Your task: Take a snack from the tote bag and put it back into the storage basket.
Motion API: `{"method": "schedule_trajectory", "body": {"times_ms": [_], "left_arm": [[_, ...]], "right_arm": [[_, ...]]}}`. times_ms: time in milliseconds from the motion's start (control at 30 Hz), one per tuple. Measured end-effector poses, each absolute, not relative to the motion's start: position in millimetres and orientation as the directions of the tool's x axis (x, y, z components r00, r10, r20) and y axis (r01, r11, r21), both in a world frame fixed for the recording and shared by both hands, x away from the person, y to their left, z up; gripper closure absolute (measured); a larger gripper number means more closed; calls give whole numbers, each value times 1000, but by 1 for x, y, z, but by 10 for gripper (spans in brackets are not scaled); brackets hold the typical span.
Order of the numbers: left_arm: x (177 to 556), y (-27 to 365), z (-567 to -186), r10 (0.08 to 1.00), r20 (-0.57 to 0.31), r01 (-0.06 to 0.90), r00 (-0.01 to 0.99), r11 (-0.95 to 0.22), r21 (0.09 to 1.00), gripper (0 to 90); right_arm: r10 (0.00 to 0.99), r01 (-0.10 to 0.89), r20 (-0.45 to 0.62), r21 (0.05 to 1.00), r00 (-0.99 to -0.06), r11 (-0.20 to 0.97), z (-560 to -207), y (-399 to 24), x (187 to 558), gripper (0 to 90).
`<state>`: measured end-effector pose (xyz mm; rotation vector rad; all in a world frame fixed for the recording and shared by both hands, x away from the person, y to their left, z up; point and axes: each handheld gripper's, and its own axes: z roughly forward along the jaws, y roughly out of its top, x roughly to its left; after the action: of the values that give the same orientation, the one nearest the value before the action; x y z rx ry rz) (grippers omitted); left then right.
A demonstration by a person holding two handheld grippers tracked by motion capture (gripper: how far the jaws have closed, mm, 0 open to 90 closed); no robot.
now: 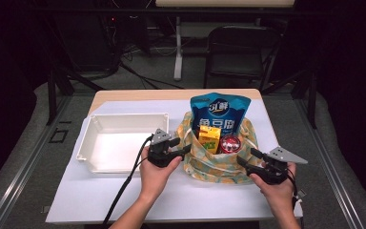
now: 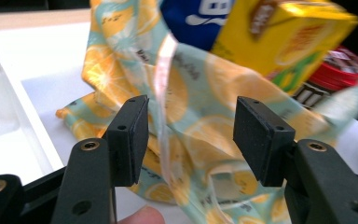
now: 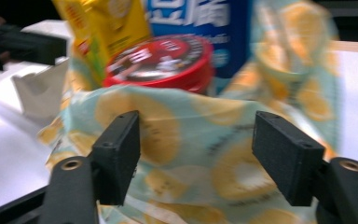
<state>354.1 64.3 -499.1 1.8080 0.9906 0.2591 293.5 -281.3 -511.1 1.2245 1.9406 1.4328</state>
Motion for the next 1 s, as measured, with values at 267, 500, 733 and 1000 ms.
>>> {"method": "schedule_trajectory", "body": {"times_ms": [267,500,733,1000], "left_arm": [[361,50,-510,746,-204,529,633,-225,819,628],[361,42,-519,739,-160,534,654,-302,789,900],[358,42,-524,754,-138,535,643,-312,785,900],[347,45,-537,774,-137,535,619,-288,794,900]], "right_arm": [[836,409,97,899,-540,160,-521,-271,297,826],[855,478,120,864,-505,160,-527,-272,299,900],[869,586,160,793,-468,169,-547,-272,304,900],[878,648,173,739,-447,185,-555,-274,309,900]]}}
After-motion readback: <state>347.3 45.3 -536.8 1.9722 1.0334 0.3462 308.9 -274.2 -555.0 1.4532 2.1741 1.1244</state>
